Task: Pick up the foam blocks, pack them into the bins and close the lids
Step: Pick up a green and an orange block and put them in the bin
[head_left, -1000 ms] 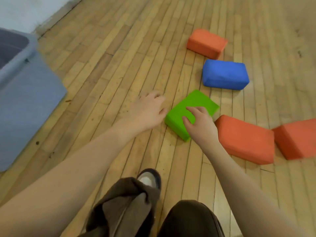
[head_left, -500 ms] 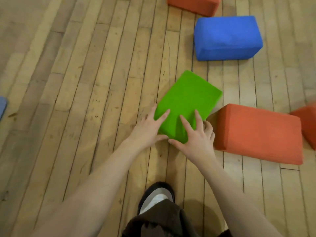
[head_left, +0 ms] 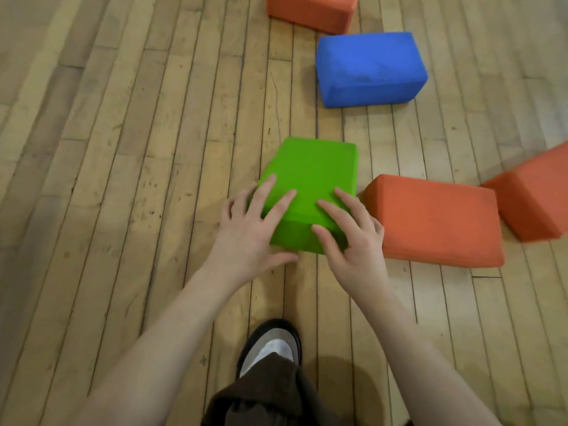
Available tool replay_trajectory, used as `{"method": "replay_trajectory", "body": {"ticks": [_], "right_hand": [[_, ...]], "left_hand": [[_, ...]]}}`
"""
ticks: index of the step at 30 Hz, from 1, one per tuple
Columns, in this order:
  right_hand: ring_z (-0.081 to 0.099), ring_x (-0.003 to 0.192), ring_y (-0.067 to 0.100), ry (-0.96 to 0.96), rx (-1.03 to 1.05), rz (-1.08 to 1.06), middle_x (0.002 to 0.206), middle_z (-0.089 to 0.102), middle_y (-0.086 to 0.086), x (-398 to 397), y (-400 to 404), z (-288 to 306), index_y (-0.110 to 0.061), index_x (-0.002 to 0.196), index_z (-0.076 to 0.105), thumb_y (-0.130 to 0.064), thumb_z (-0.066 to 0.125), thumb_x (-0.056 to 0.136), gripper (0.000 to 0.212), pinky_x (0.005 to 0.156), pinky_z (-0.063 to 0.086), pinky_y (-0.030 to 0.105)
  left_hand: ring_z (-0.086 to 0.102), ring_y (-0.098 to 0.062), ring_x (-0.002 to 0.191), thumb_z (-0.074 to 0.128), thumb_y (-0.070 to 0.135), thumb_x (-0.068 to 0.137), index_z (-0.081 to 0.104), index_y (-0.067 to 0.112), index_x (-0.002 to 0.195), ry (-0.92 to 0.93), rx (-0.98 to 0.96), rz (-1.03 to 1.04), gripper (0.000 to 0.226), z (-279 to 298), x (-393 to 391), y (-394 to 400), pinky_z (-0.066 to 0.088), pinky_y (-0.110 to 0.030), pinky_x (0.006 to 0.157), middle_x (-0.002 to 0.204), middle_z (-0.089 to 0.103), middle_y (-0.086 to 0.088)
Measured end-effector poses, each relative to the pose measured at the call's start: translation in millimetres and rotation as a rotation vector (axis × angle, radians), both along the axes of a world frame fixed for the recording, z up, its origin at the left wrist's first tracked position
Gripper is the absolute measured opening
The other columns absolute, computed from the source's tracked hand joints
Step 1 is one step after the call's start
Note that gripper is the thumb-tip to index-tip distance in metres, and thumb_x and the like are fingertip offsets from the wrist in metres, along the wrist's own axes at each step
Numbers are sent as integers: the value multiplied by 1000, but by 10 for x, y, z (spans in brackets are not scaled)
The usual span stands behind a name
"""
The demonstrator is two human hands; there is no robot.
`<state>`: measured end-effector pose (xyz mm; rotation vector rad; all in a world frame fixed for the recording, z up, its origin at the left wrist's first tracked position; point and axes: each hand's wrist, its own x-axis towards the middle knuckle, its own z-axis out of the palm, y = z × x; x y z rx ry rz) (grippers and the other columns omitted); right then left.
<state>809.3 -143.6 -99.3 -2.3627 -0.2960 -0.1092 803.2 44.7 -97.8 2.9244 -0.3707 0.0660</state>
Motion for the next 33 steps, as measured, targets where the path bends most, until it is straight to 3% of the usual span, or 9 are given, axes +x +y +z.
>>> {"method": "replay_trajectory", "body": {"ticks": [4,8,12,15,18,21,24,28,33], "right_hand": [[46,125,16,-47,105,-47,135,49,1,-48,-32,134,-21,121,59,-39,50,91,36,99,37,39],[42,128,10,-48,263,-99,140,43,3,22,-189,210,-21,133,49,-33,49,92,43,103,37,20],[41,128,5,65,285,-219,142,39,-5,137,-491,121,-28,140,38,-43,37,95,48,104,37,26],[36,132,13,164,86,-360,145,37,-6,213,-739,-94,-30,139,40,-45,39,96,46,109,29,43],[14,141,27,368,-193,-480,156,18,-4,357,-863,-284,-38,143,30,-50,40,95,51,112,9,52],[-7,143,32,444,-300,-495,159,-1,-4,562,-835,-410,-44,145,16,-62,36,90,62,110,-5,58],[-15,141,37,461,-379,-515,158,-10,-3,704,-783,-504,-48,145,6,-74,38,80,77,105,-10,64],[-11,141,39,434,-393,-527,159,-4,-1,710,-783,-514,-47,145,12,-69,48,79,78,104,-7,67],[-3,142,41,357,-387,-451,158,11,5,585,-844,-359,-45,145,19,-51,48,89,63,102,-3,71]], "left_hand": [[40,-35,125,63,66,64,26,21,145,-148,4,-60,99,91,-42,-50,31,-48,93,142,43,-8],[46,-36,114,60,60,77,37,23,140,-296,-24,-131,77,118,-21,-153,33,-47,90,130,54,-10],[43,-38,111,63,55,78,40,22,138,-336,-108,-79,72,141,174,-374,41,-49,86,127,54,-13],[39,-37,111,72,47,71,42,22,136,-342,-105,-103,76,121,352,-495,43,-56,88,125,55,-12],[35,-39,116,74,43,69,40,24,136,-297,-97,-109,78,42,424,-512,38,-62,91,127,47,-8],[32,-41,119,63,54,74,39,27,136,-260,-114,-125,72,-1,450,-490,33,-66,93,128,41,-6],[35,-39,114,53,65,74,39,24,136,-274,-108,-122,76,34,504,-493,39,-55,94,129,47,-9],[37,-37,110,61,60,73,41,20,135,-315,-83,-124,77,70,540,-499,41,-46,89,126,57,-12],[41,-38,112,59,54,78,44,22,133,-326,-73,-172,66,-19,347,-490,43,-59,88,124,59,-10]]}}
